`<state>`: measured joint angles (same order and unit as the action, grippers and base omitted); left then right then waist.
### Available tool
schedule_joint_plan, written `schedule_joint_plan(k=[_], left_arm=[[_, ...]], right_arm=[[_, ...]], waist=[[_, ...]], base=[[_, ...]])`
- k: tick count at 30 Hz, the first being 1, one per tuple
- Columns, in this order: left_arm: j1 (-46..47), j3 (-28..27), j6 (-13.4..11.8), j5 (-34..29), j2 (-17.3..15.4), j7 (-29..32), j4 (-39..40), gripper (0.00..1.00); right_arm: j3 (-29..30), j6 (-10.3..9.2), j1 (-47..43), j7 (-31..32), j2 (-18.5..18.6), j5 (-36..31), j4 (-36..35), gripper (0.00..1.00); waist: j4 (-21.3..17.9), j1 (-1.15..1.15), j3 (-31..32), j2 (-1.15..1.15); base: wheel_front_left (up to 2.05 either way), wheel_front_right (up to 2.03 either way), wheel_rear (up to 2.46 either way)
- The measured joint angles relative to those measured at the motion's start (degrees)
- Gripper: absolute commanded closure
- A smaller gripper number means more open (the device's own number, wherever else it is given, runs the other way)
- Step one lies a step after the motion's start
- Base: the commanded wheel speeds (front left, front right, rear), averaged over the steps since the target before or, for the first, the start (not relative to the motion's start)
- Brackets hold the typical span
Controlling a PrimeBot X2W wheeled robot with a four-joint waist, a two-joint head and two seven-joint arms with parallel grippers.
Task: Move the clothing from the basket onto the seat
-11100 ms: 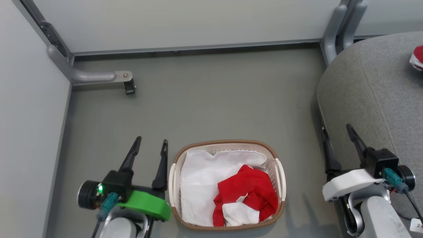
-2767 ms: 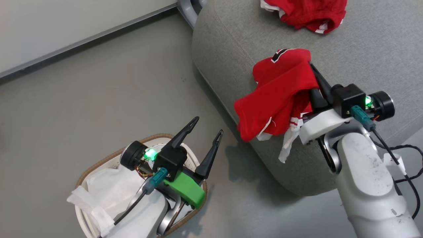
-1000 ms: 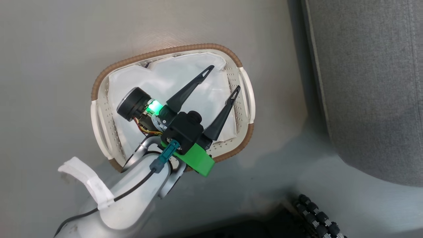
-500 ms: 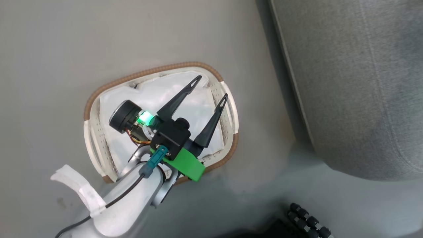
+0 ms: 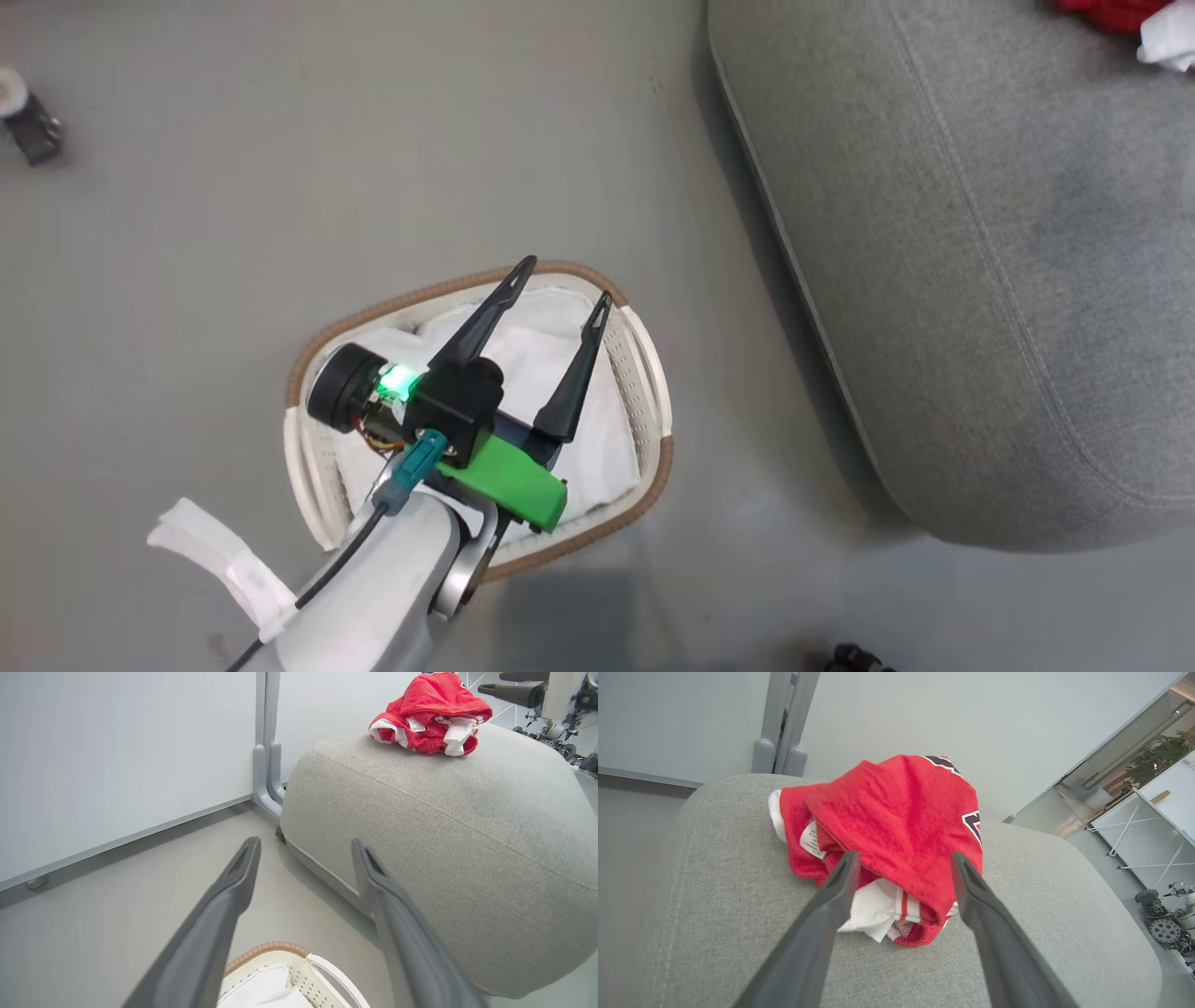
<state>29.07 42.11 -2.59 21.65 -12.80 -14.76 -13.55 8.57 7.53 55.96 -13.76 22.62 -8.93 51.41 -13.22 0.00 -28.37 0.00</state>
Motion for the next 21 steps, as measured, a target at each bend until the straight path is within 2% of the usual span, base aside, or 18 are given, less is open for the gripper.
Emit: schedule_joint_plan(k=[7, 14, 21], left_arm=[[-4.6, -5.8, -0.4, 1.2, 2.8, -0.4, 0.6, 0.00], [-11.4, -13.8, 0.4, 1.4, 3.7, -0.4, 1.9, 0.00], [-18.3, -21.9, 1.5, 0.9, 4.4, -0.4, 2.3, 0.00]], right_arm=[[-2.9, 0.00, -0.3, 0.4, -0.9, 1.0, -1.9, 0.00], [-5.9, 0.00, -3.1, 0.2, -5.2, 3.4, -4.7, 0.00], [-7.3, 0.00, -11.1, -0.8, -10.4, 6.1, -9.3, 0.00]], waist=[[2.6, 0.00, 5.8, 0.00], [6.5, 0.00, 11.5, 0.00], [10.5, 0.00, 16.5, 0.00]], base=[[0.00, 0.00, 0.00], [0.00, 0.00, 0.00], [0.00, 0.00, 0.00]])
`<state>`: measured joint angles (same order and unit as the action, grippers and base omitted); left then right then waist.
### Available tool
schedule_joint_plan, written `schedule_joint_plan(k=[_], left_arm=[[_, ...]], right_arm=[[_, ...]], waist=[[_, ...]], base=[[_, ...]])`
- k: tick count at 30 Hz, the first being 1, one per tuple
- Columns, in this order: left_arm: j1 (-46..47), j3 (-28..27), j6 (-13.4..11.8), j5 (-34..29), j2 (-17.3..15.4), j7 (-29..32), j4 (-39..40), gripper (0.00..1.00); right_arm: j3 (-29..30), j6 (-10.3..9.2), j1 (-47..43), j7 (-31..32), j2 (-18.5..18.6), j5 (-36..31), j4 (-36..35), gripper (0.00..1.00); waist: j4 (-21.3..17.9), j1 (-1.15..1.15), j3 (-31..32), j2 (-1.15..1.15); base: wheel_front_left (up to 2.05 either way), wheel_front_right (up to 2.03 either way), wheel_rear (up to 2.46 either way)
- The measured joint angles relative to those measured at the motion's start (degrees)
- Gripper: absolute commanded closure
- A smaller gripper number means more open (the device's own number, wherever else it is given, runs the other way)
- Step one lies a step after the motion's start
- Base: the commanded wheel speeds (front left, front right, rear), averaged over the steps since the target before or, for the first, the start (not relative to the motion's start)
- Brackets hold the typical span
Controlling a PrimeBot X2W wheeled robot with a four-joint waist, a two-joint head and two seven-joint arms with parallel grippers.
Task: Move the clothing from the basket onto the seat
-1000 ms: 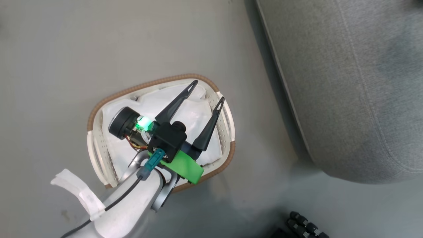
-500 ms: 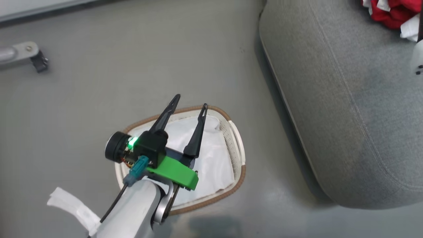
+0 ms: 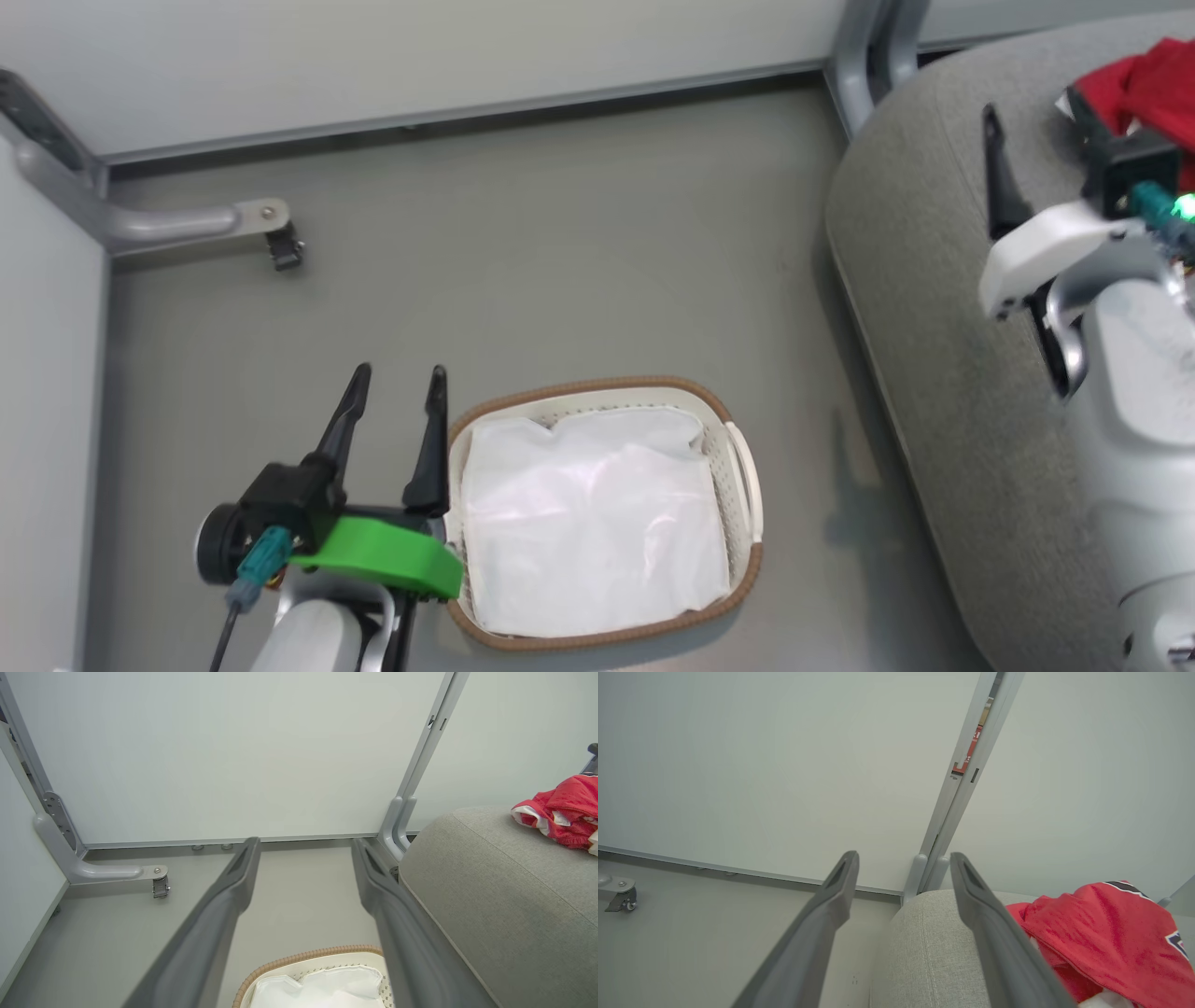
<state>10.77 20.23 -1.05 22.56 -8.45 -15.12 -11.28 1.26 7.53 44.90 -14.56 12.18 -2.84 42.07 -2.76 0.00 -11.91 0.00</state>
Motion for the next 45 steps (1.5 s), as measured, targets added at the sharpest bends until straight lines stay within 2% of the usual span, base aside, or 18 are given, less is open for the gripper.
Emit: schedule_joint_plan(k=[5, 10, 16, 23, 33, 45], left_arm=[[-3.5, -4.6, 0.9, -1.0, 0.7, 0.0, 0.1, 0.00], [-5.7, -6.8, 2.3, -2.6, 2.0, 0.0, 0.0, 0.00], [-8.1, -9.6, 3.1, -3.7, 3.1, 0.0, -0.1, 0.00], [-11.4, -12.2, 4.2, -4.1, 4.2, 0.0, -0.2, 0.00], [-12.9, -14.2, 5.6, -4.9, 5.1, 0.0, -0.7, 0.00], [-12.9, -14.5, 6.4, -5.5, 5.4, 0.0, -1.9, 0.00]], right_arm=[[0.5, 0.00, -7.8, -0.3, -4.2, 1.6, -4.7, 0.00], [-0.1, 0.00, -15.5, -0.4, -7.3, 2.5, -10.2, 0.00], [1.0, 0.00, -24.4, -0.4, -9.1, 2.9, -18.1, 0.00], [-1.3, 0.00, -33.7, -0.4, -9.4, 8.3, -22.2, 0.00], [-3.0, 0.00, -40.2, -0.4, -9.4, 10.4, -23.8, 0.00], [-3.9, 0.00, -41.3, -0.4, -9.4, 10.8, -24.2, 0.00]], waist=[[2.5, 0.00, 2.8, 0.00], [4.3, 0.00, 4.9, 0.00], [5.0, 0.00, 6.6, 0.00], [5.1, 0.00, 8.3, 0.00], [5.8, 0.00, 9.4, 0.00], [5.8, 0.00, 10.2, 0.00]], base=[[0.00, 0.00, 0.00], [0.00, 0.00, 0.00], [0.00, 0.00, 0.00], [0.00, 0.00, 0.00], [0.00, 0.00, 0.00], [0.00, 0.00, 0.00]])
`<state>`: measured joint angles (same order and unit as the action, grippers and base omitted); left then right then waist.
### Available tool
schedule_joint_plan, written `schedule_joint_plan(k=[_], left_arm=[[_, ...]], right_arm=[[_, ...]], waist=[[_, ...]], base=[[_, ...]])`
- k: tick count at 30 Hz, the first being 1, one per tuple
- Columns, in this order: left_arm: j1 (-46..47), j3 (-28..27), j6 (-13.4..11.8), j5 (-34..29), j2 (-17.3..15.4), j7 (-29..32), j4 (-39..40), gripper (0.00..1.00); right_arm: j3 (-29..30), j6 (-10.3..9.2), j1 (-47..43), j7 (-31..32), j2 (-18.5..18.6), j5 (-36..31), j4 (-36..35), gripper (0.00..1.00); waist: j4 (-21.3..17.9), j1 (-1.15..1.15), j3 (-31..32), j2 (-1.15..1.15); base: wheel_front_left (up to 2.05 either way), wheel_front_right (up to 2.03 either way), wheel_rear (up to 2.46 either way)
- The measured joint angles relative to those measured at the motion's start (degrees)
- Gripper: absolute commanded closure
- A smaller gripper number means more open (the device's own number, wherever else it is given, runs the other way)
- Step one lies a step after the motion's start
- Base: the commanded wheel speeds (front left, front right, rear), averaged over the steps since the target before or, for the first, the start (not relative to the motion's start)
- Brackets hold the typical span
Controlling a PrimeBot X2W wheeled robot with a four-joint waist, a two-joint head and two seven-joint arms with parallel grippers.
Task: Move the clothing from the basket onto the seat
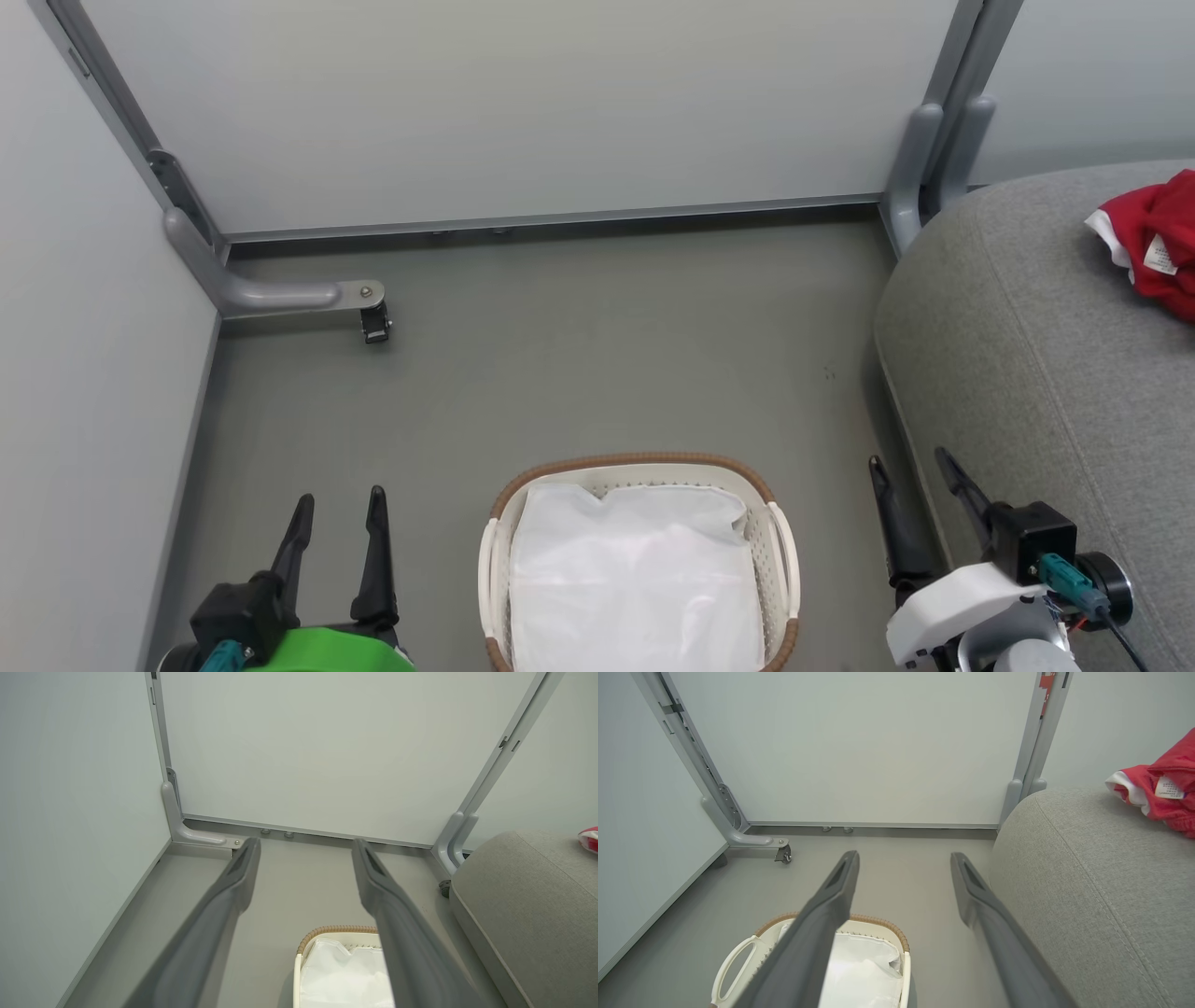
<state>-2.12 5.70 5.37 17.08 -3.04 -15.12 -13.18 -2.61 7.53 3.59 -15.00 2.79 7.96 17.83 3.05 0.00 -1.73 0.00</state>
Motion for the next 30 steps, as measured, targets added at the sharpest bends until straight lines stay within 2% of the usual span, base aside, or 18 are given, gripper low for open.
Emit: schedule_joint_plan(k=[21, 22, 27, 30], left_arm=[[0.0, 0.2, 0.3, 0.7, 0.1, 0.0, -2.2, 0.00], [0.0, 0.2, 0.3, 0.8, 0.2, 0.0, -2.2, 1.00], [-0.2, 0.2, 0.2, 0.9, 0.3, 0.0, -4.4, 1.00], [-0.2, -0.1, 0.2, 3.7, 0.3, 1.0, -4.5, 1.00]], right_arm=[[0.0, 0.00, 0.0, 0.0, 0.0, 0.2, -0.5, 0.00], [0.1, 0.00, 0.0, 0.0, 0.0, 0.2, -0.3, 1.00], [0.0, 0.00, -1.1, 0.4, -0.4, 0.4, 1.9, 1.00], [0.3, 0.00, -1.1, 1.2, -0.4, 3.4, 2.1, 1.00]], waist=[[-0.1, 0.00, 0.6, 0.00], [0.0, 0.00, 0.6, 0.00], [-0.1, 0.00, 0.7, 0.00], [-0.1, 0.00, 0.7, 0.00]], base=[[0.00, 0.00, 0.00], [0.00, 0.00, 0.00], [0.00, 0.00, 0.00], [0.00, 0.00, 0.00]])
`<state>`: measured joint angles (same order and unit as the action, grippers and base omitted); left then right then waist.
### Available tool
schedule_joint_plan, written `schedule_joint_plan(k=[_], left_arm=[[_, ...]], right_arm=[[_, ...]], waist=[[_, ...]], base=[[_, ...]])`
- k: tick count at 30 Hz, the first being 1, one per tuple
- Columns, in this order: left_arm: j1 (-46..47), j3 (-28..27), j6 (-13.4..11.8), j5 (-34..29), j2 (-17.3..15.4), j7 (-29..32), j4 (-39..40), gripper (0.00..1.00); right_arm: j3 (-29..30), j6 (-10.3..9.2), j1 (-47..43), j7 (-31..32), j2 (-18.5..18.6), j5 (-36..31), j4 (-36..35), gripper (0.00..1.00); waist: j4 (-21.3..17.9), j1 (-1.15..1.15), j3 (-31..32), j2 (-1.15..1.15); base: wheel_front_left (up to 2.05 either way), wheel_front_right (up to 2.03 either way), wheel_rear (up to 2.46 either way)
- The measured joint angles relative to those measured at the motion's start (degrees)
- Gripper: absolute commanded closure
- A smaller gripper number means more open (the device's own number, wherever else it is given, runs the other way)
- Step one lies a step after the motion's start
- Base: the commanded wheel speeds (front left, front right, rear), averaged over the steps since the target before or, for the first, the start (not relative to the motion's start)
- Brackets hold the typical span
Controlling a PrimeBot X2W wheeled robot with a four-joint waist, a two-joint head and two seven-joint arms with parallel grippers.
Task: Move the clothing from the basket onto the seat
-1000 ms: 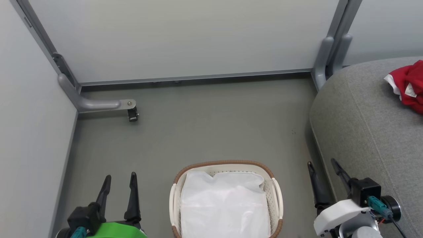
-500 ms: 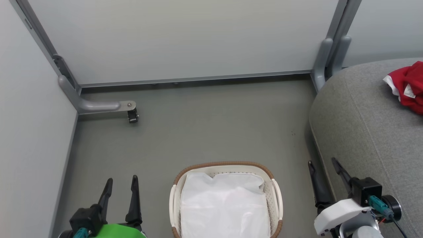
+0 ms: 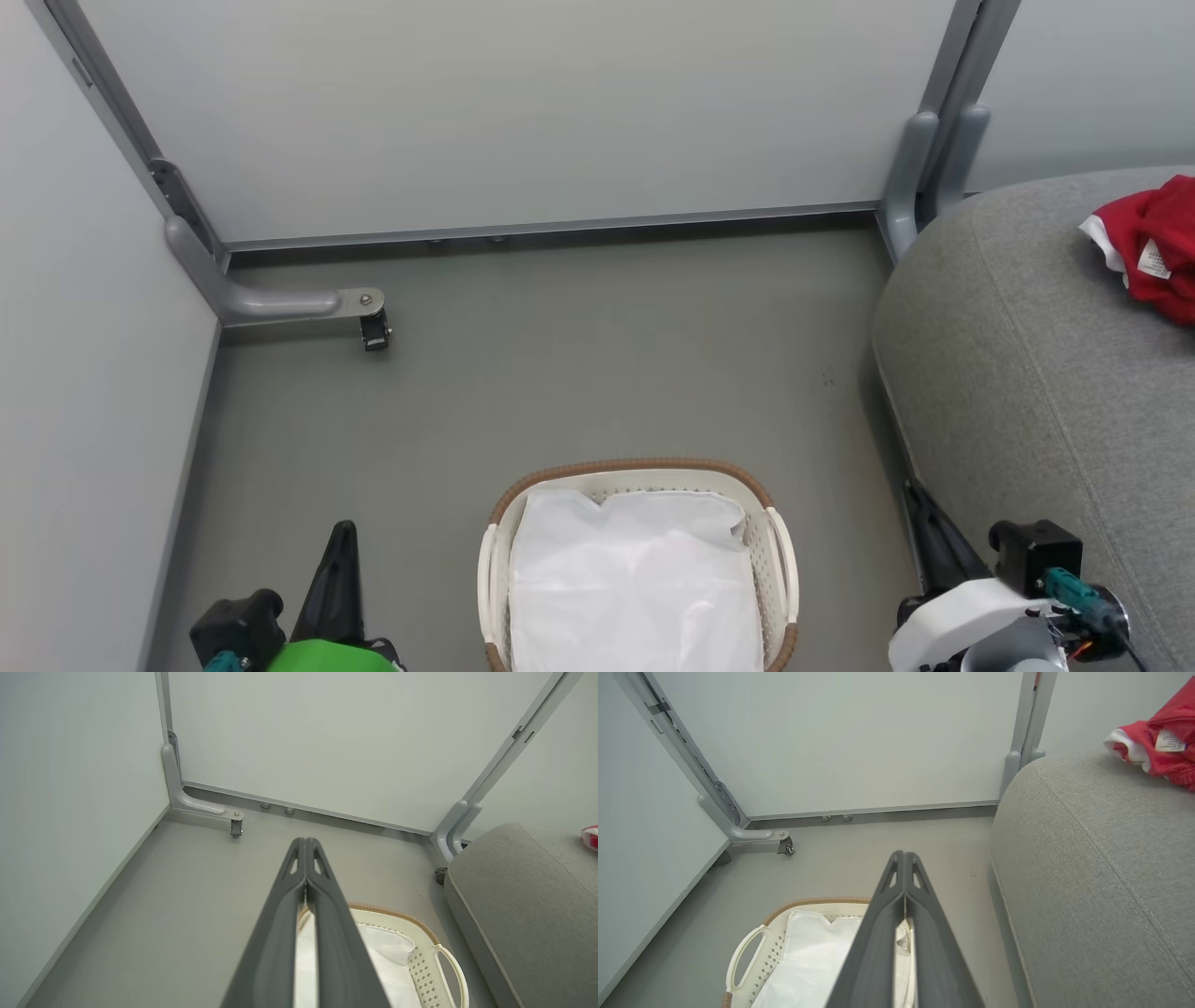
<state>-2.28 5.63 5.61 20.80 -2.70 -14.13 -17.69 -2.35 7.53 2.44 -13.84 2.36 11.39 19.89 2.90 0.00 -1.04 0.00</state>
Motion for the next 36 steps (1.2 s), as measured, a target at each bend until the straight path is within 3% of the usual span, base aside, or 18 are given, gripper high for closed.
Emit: schedule_joint_plan(k=[36], left_arm=[[2.8, -5.1, 0.7, 32.1, -0.1, 8.9, 1.3, 1.00]], right_arm=[[3.8, 0.00, 0.7, 8.9, 0.1, 35.9, -2.5, 1.00]], waist=[[-0.9, 0.00, 0.3, 0.00]], base=[[0.00, 0.00, 0.00]])
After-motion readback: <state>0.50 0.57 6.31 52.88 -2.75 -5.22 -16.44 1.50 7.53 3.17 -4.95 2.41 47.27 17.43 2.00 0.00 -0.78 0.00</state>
